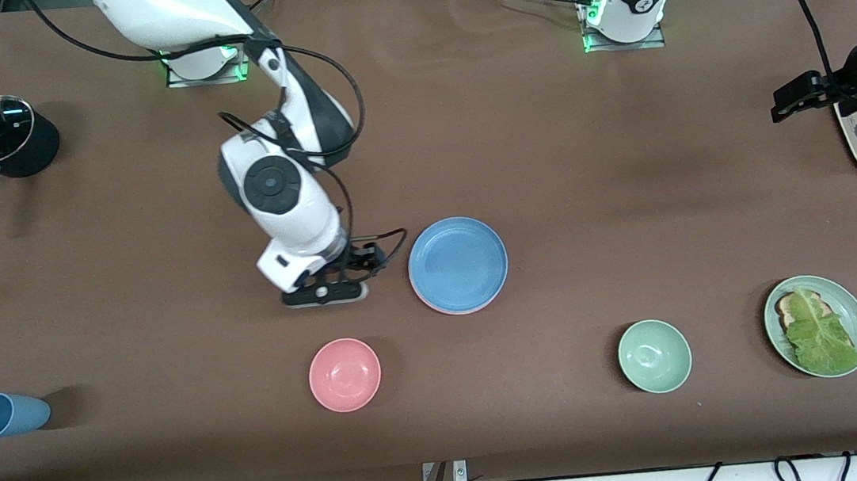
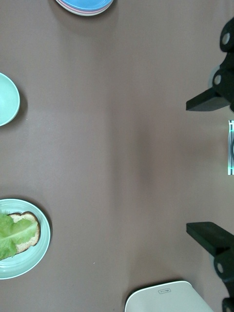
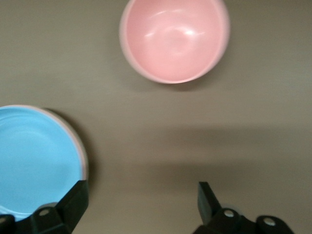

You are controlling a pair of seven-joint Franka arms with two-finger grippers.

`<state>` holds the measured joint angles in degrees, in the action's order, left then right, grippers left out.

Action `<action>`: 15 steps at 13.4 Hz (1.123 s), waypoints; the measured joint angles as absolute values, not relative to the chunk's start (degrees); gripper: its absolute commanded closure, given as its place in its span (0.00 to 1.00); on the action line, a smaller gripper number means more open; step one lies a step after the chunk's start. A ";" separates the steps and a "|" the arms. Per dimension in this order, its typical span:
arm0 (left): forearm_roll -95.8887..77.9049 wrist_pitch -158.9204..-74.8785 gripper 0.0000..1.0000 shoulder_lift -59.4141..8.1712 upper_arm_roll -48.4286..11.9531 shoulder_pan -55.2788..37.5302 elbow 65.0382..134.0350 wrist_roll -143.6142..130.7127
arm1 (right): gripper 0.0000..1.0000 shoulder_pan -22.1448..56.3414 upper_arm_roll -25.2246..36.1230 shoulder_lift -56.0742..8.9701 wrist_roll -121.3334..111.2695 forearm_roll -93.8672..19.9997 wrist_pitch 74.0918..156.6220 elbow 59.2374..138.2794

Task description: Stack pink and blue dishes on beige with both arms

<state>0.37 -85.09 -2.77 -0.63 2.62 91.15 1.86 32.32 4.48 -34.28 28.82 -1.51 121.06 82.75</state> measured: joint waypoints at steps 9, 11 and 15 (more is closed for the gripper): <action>0.37 -85.14 0.00 -2.77 -0.63 2.70 90.98 1.91 | 0.00 31.75 15.61 -18.50 16.50 -1.53 102.22 83.73; 0.37 -85.14 0.00 -2.77 -0.63 2.71 90.98 1.94 | 0.00 30.20 15.86 -13.09 14.52 -1.48 99.57 87.08; 0.37 -85.14 0.00 -2.78 -0.63 2.71 90.97 2.00 | 0.00 16.18 7.91 -4.66 8.02 -1.36 91.45 90.10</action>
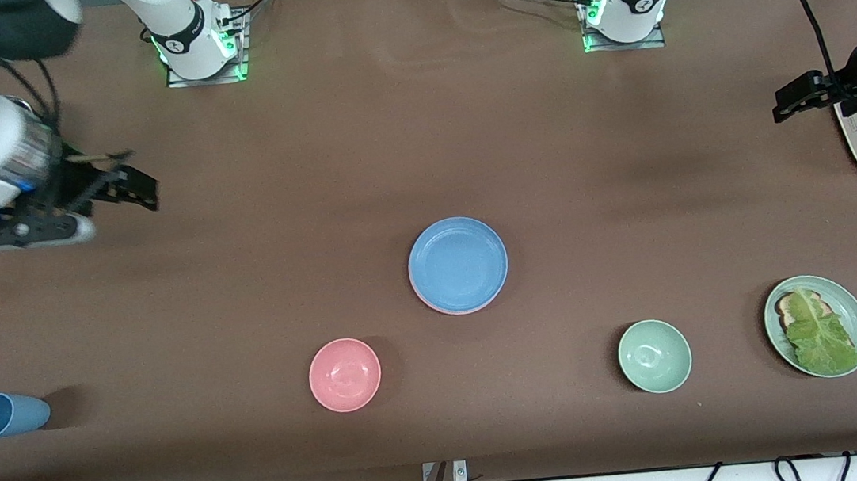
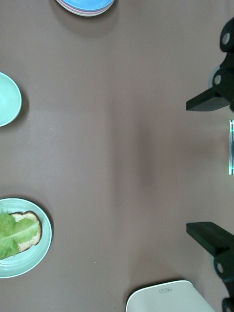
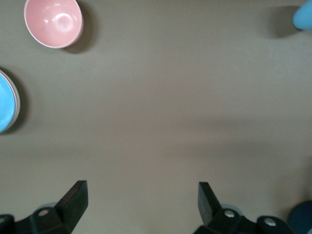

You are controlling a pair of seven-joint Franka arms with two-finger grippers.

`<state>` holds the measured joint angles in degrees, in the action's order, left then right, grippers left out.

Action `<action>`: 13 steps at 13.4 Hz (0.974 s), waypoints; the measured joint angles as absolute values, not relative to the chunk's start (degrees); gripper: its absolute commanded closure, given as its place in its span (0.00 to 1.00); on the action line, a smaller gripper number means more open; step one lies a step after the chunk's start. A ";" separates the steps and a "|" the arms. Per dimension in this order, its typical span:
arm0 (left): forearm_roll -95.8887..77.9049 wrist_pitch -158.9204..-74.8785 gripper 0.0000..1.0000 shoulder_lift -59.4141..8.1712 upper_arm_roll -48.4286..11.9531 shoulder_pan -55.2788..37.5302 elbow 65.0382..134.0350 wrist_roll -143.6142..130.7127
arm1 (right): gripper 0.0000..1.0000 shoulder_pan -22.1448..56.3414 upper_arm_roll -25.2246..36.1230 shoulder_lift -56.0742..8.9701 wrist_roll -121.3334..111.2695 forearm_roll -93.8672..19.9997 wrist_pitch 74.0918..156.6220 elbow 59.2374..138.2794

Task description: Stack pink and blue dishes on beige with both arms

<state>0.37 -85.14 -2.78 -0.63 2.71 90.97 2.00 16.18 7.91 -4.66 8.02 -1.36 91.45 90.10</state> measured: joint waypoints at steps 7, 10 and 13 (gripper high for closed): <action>0.37 -85.14 0.00 -2.78 -0.63 2.71 90.97 2.23 | 0.00 -0.71 -2.48 1.69 1.03 -1.37 87.72 94.13; 0.37 -85.14 0.00 -2.78 -0.63 2.71 90.97 2.33 | 0.00 -0.71 -3.26 1.59 1.09 -0.16 89.55 95.33; 0.37 -85.14 0.00 -2.79 -0.63 2.71 90.97 2.39 | 0.00 -0.66 -4.65 1.31 1.73 1.11 90.63 95.46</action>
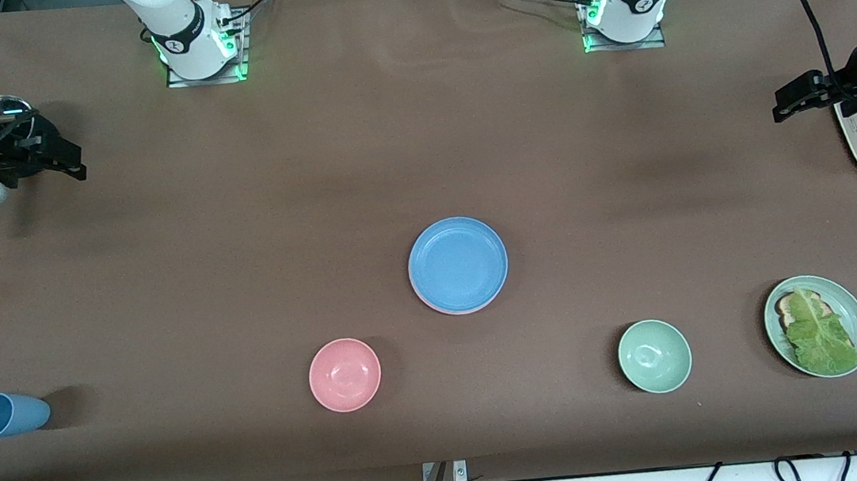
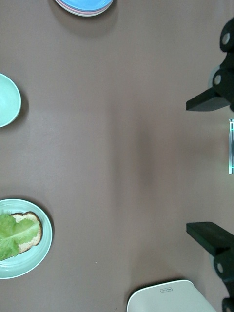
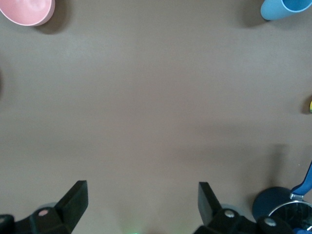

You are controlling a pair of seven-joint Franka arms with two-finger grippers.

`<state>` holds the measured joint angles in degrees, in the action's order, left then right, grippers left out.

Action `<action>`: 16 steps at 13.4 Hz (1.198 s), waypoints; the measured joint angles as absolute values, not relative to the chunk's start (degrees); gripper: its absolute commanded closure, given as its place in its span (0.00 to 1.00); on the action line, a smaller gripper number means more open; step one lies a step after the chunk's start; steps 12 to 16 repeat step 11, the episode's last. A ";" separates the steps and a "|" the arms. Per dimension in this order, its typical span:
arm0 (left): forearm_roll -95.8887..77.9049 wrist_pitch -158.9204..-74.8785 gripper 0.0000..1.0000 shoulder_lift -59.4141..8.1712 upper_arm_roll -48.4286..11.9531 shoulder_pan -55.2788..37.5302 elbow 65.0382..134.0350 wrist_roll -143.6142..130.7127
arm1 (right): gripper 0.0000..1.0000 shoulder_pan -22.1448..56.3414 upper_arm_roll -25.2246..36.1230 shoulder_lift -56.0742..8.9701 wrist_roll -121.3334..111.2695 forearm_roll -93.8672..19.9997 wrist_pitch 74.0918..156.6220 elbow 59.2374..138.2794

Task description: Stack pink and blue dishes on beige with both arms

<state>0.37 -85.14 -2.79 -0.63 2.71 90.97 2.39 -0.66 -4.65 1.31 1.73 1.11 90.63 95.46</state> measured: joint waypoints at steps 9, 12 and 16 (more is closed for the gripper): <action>0.37 -85.14 0.00 -2.79 -0.63 2.71 90.97 2.43 | 0.00 -0.64 -5.23 1.34 1.95 1.33 91.50 94.26; 0.37 -85.14 0.00 -2.79 -0.63 2.71 90.97 2.43 | 0.00 -0.64 -5.23 1.34 1.94 1.34 91.50 94.26; 0.37 -85.14 0.00 -2.79 -0.63 2.71 90.97 2.43 | 0.00 -0.64 -5.23 1.34 1.94 1.34 91.50 94.26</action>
